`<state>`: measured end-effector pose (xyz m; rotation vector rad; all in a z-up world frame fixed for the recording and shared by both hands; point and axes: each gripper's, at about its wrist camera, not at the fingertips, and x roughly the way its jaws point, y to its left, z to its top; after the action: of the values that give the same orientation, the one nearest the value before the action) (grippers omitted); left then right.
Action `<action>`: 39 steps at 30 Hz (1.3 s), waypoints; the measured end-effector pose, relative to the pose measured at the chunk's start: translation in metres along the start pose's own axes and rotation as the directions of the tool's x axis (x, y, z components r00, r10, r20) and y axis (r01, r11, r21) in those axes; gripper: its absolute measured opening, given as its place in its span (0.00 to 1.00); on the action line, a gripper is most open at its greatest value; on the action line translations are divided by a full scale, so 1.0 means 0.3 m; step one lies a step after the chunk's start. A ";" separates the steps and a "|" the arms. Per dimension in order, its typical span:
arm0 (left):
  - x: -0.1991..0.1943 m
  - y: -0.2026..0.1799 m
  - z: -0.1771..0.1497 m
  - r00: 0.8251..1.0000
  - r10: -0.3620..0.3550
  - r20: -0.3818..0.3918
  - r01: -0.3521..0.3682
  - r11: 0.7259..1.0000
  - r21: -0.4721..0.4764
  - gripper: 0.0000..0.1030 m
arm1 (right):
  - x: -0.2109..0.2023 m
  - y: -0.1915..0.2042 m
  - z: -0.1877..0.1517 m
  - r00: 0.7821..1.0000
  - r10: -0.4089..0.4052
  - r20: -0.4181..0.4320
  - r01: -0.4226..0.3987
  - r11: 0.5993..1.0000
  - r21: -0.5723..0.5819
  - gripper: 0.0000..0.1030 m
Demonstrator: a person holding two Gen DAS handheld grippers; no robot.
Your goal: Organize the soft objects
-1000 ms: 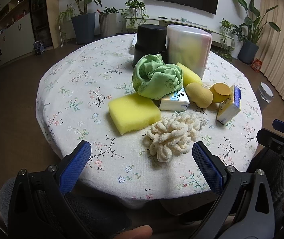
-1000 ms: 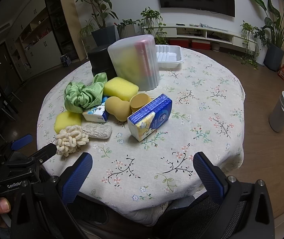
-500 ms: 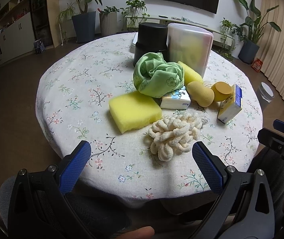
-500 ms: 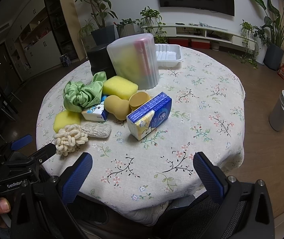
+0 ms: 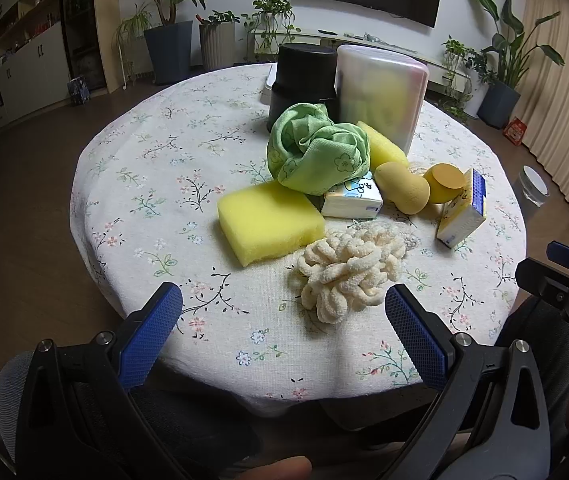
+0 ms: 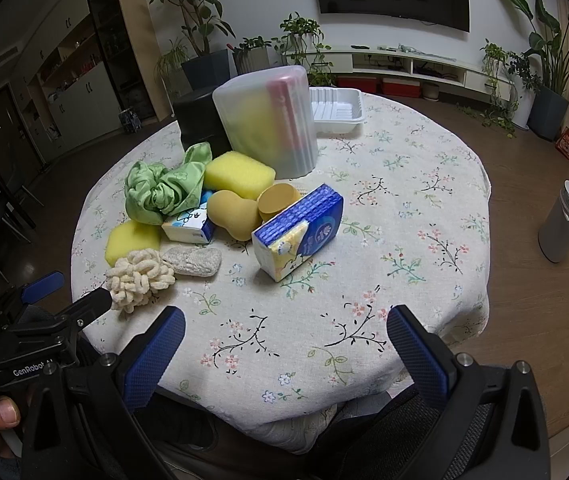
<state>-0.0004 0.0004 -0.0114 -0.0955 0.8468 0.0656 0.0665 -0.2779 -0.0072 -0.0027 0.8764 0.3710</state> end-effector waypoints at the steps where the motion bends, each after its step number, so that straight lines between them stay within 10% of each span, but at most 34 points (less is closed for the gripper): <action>1: -0.001 0.000 0.000 1.000 0.000 0.000 0.000 1.000 0.000 1.00 | 0.000 0.000 0.000 1.000 -0.001 0.000 0.001 1.000 0.000 1.00; 39: 0.020 0.000 -0.009 1.000 -0.014 -0.018 0.013 1.000 -0.013 1.00 | 0.006 -0.001 -0.003 1.000 -0.004 -0.004 0.004 1.000 -0.001 1.00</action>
<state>0.0014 0.0002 -0.0177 -0.1137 0.8635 0.0575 0.0670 -0.2778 -0.0093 -0.0065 0.8801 0.3682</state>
